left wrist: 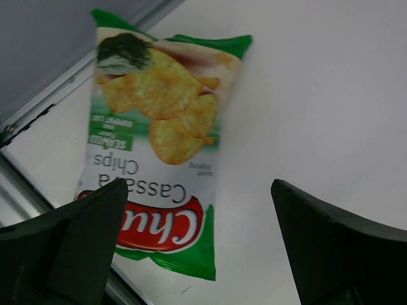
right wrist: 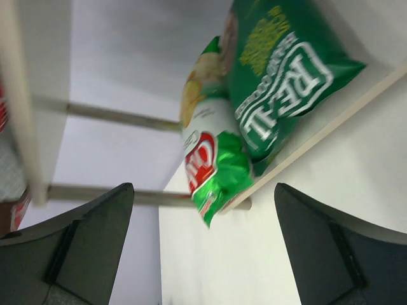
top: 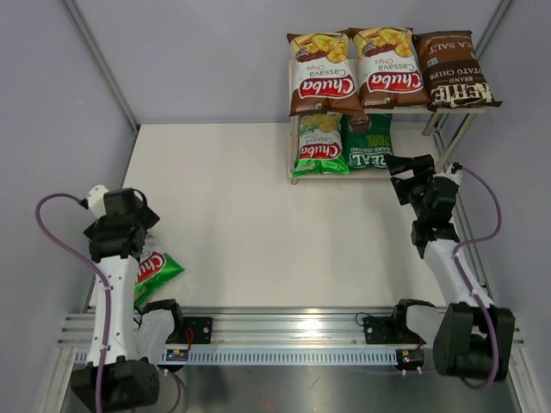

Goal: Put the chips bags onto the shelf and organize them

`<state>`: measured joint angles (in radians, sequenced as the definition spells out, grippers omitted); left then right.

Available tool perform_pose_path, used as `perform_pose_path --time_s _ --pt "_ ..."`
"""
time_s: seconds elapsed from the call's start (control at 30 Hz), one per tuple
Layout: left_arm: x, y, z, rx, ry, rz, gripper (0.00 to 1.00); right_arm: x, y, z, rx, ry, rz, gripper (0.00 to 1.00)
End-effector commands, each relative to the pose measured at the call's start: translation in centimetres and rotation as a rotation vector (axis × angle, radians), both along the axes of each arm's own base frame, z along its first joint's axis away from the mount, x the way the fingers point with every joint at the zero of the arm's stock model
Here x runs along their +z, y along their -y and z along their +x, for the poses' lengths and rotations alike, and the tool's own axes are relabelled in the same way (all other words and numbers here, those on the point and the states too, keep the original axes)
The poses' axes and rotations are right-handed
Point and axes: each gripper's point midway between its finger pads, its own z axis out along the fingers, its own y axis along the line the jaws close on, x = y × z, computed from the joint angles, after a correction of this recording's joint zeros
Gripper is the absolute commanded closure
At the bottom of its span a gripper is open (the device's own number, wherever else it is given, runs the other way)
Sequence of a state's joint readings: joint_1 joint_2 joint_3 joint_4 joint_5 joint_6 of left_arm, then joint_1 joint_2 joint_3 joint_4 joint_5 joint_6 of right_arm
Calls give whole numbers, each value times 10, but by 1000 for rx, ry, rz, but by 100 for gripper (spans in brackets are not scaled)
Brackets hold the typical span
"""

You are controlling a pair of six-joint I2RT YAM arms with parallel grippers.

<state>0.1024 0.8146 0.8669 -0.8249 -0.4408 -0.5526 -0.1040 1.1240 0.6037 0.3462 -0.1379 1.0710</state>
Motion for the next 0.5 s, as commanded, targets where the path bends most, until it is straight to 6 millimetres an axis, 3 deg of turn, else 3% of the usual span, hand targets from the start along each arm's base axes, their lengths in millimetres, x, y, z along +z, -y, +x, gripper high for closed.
perform_pose_path --time_s 0.0,0.13,0.27,0.47 --pt "-19 -36 -14 210 -52 -68 1 -4 -30 -31 192 -5 -74 1" --pt "-30 -71 -34 398 -69 -90 1 7 -67 -53 422 58 -48 1" --pt "-50 -95 -55 562 -73 -165 1 8 -82 -60 531 83 -27 0" --pt "-85 -101 -54 589 -122 -245 1 13 -95 -65 658 121 -37 1"
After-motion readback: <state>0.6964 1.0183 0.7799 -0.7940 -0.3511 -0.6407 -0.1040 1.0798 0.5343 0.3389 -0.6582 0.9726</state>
